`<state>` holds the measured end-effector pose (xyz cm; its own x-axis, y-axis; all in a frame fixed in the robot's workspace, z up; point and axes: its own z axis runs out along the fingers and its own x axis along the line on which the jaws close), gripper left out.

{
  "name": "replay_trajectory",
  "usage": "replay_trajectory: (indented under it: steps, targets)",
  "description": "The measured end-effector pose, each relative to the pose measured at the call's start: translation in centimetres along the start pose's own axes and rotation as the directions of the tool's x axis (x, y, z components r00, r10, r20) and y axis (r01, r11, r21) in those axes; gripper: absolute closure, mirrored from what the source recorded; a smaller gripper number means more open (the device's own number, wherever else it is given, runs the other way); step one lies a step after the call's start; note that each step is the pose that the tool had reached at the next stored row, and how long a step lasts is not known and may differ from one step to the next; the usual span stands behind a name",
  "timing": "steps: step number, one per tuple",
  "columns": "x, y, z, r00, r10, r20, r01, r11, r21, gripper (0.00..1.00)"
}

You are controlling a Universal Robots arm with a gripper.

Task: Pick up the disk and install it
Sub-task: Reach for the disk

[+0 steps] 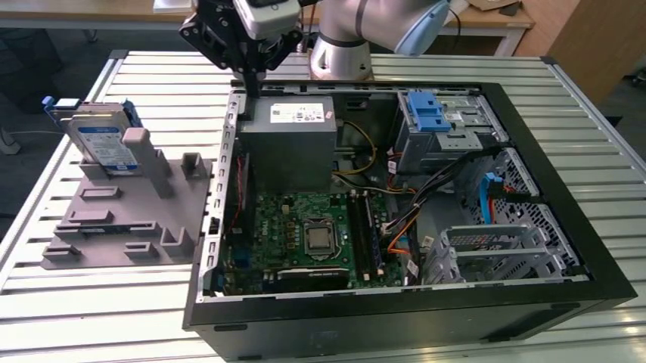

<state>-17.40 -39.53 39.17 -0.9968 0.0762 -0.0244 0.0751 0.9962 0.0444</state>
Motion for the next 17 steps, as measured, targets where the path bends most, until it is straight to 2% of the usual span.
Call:
replay_trajectory:
  steps: [17]
  targets:
    - [0.56, -0.05, 0.07, 1.0000, 0.000, -0.0001, 0.000, 1.0000, 0.0001, 0.89]
